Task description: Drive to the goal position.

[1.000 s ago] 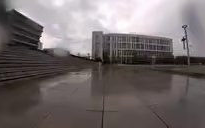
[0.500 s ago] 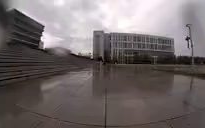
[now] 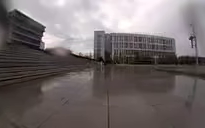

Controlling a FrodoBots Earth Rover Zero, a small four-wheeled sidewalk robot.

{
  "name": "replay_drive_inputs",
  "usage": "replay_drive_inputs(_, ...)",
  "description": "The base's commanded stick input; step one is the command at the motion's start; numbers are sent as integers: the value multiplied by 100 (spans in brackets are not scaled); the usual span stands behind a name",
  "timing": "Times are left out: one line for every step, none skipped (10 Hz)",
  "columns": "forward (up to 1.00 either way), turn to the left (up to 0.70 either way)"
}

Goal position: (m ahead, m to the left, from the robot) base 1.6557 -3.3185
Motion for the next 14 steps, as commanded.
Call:
replay_drive_inputs(70, -27)
replay_drive_inputs(70, -27)
replay_drive_inputs(70, -11)
replay_drive_inputs(70, 0)
replay_drive_inputs(70, 0)
replay_drive_inputs(70, 0)
replay_drive_inputs(70, 0)
replay_drive_inputs(70, 0)
replay_drive_inputs(70, 0)
replay_drive_inputs(70, -10)
replay_drive_inputs(70, -24)
replay_drive_inputs(70, -7)
replay_drive_inputs(70, 0)
replay_drive_inputs(70, 0)
